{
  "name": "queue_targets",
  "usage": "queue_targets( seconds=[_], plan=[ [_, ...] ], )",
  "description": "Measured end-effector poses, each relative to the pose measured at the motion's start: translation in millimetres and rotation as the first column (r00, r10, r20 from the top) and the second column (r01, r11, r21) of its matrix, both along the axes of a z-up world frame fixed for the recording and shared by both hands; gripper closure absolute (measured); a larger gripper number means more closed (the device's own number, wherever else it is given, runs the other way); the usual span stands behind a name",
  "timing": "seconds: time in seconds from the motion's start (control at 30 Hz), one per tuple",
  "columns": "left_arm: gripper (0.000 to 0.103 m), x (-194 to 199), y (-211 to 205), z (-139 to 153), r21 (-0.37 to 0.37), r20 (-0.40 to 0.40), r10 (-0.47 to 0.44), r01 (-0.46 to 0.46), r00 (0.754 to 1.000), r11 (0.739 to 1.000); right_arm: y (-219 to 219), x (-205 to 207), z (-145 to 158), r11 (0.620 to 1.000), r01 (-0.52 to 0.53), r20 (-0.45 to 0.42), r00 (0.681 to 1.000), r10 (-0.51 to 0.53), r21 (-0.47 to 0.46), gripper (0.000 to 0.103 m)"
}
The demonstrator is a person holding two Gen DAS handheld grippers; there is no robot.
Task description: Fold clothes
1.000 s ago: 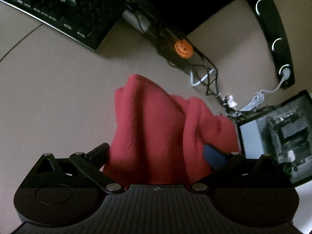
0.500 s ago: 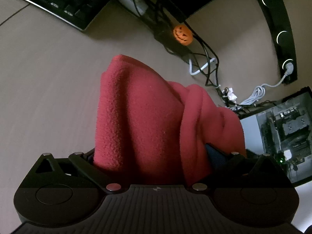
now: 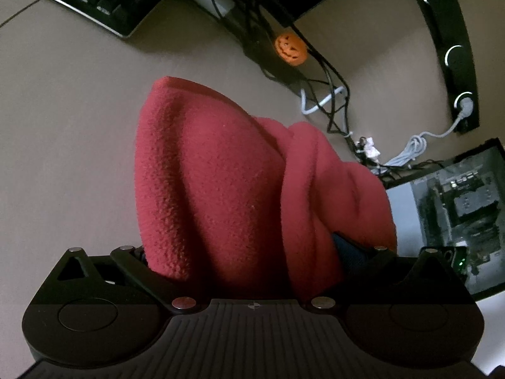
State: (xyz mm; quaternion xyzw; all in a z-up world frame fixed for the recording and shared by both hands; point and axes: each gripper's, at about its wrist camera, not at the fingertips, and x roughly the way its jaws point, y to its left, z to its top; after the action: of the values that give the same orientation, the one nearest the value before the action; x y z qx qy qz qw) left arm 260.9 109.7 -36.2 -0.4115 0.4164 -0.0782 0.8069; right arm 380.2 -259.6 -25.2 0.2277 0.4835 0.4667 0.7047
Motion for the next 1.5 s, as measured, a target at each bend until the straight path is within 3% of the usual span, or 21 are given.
queue_targets(
  seconds=[0.23,0.53,0.6,0.7,0.73,0.8,0.9,0.97,1.07,1.1,1.23,1.27,1.3,1.37,1.5],
  plan=[
    [0.000,-35.4,26.9,15.8,-0.041,0.056,-0.013,0.015,0.998,0.999,26.7,-27.3,8.4,0.992,-0.013,0.010,1.000,0.012,0.128,0.000],
    [0.000,-80.1,135.9,46.8,-0.040,0.144,0.016,-0.011,0.989,0.999,174.3,-62.8,52.1,0.981,-0.075,0.118,0.992,0.054,0.180,0.000],
    [0.000,-82.4,167.0,64.1,0.008,0.183,0.025,-0.027,0.983,1.000,204.9,-56.1,61.0,0.988,-0.018,0.140,0.990,-0.003,0.152,0.000],
    [0.000,-76.9,211.5,82.4,0.084,0.203,0.047,-0.065,0.978,0.994,233.0,-44.3,60.3,0.983,0.171,0.185,0.970,-0.156,-0.065,0.000],
    [0.000,-73.8,225.2,84.2,0.129,0.180,0.053,-0.077,0.982,0.989,242.1,-40.4,59.8,0.962,0.235,0.208,0.957,-0.204,-0.137,0.000],
    [0.000,-72.4,248.3,83.8,0.271,0.110,0.085,-0.112,0.990,0.956,247.9,-54.6,62.5,0.923,0.306,0.335,0.916,-0.219,-0.232,0.000],
    [0.000,-90.5,270.9,88.1,0.403,0.096,0.130,-0.158,0.987,0.901,259.2,-80.4,62.4,0.901,0.327,0.458,0.873,-0.171,-0.286,0.000],
    [0.000,-103.4,279.0,92.7,0.386,0.141,0.126,-0.171,0.982,0.906,276.2,-94.2,60.6,0.883,0.348,0.541,0.830,-0.134,-0.316,0.000],
    [0.000,-105.1,277.7,97.0,0.376,0.204,0.079,-0.152,0.976,0.914,309.9,-103.8,57.2,0.812,0.456,0.680,0.726,-0.103,-0.363,0.000],
    [0.000,-102.8,274.9,97.4,0.378,0.220,0.060,-0.142,0.974,0.915,318.6,-103.4,55.2,0.777,0.507,0.714,0.692,-0.108,-0.373,0.000],
    [0.000,-89.0,259.2,97.1,0.409,0.277,-0.047,-0.073,0.960,0.910,320.5,-80.5,49.0,0.633,0.685,0.755,0.613,-0.232,-0.361,0.000],
    [0.000,-86.0,256.6,95.7,0.415,0.287,-0.063,-0.064,0.956,0.908,315.2,-72.7,45.1,0.606,0.700,0.745,0.619,-0.250,-0.378,0.000],
    [0.000,-82.4,255.0,92.9,0.421,0.294,-0.075,-0.059,0.953,0.905,311.3,-62.8,37.6,0.586,0.695,0.717,0.647,-0.258,-0.417,0.000],
    [0.000,-73.1,253.0,83.8,0.435,0.287,-0.062,-0.073,0.956,0.897,301.2,-44.8,17.4,0.572,0.642,0.608,0.740,-0.288,-0.510,0.000],
    [0.000,-51.0,259.9,47.7,0.425,0.235,0.047,-0.146,0.971,0.894,280.0,-43.8,11.2,0.590,0.613,0.518,0.780,-0.350,-0.525,0.000]
  ],
)
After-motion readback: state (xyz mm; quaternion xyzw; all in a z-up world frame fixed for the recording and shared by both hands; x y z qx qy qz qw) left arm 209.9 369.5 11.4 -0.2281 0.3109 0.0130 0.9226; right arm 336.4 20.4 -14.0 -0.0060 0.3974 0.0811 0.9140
